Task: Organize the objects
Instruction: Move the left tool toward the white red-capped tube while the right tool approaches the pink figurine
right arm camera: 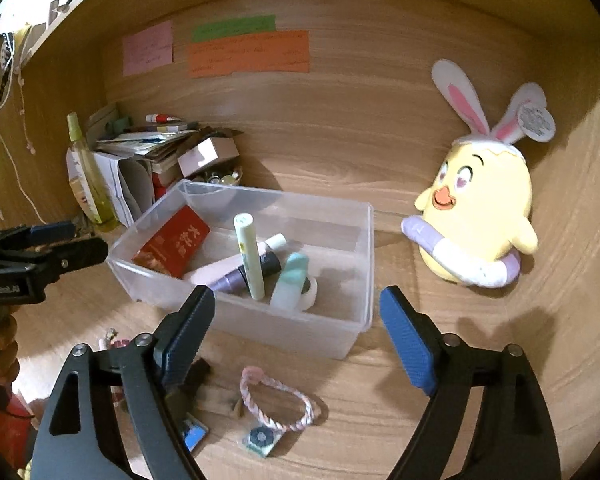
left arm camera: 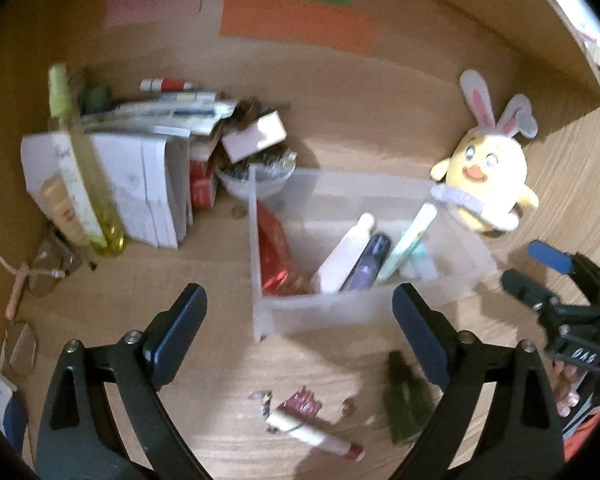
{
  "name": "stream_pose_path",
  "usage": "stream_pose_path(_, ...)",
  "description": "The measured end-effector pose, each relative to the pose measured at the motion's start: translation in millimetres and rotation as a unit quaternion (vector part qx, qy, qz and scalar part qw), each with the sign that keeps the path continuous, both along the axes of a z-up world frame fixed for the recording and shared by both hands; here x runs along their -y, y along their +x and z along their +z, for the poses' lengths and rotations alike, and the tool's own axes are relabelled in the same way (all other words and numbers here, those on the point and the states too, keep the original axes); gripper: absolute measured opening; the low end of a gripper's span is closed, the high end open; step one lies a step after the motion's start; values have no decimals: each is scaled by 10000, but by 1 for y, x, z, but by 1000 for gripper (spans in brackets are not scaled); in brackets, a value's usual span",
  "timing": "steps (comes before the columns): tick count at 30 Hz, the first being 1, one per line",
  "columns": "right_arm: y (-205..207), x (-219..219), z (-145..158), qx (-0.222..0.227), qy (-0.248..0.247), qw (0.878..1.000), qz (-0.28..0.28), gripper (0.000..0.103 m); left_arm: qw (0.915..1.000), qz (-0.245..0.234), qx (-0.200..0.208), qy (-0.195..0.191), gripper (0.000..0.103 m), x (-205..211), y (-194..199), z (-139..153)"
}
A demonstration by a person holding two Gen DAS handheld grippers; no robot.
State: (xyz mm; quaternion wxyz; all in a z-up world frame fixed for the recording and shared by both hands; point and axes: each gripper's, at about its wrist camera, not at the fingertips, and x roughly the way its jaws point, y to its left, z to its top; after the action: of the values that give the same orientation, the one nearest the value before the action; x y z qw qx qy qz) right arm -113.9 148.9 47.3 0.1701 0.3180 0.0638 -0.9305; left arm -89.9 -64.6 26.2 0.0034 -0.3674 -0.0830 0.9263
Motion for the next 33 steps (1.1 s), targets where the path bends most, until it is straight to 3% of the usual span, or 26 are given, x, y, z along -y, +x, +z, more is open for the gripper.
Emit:
stream_pose_path(4, 8, -6, -10, 109, 42, 9999, -4, 83, 9995, -21, 283, 129, 95, 4, 5, -19)
stream_pose_path(8, 14, -9, -23, 267, 91, 9996, 13, 83, 9986, -29, 528, 11, 95, 2, 14, -38)
stream_pose_path(11, 17, -11, -33, 417, 73, 9991, 12, 83, 9969, -106, 753, 199, 95, 1, 22, -51)
stream_pose_path(17, 21, -11, -51, 646, 148, 9978, -22, 83, 9963, -25, 845, -121, 95, -8, 39, -66)
stream_pose_path(21, 24, -10, -53, 709, 79, 9974, 25, 83, 9952, -34, 974, -41, 95, -9, 45, -76)
stream_pose_path(33, 25, 73, -44, 594, 365, 9916, 1091, 80, 9951, 171, 970, -117, 93, 1, 59, -87)
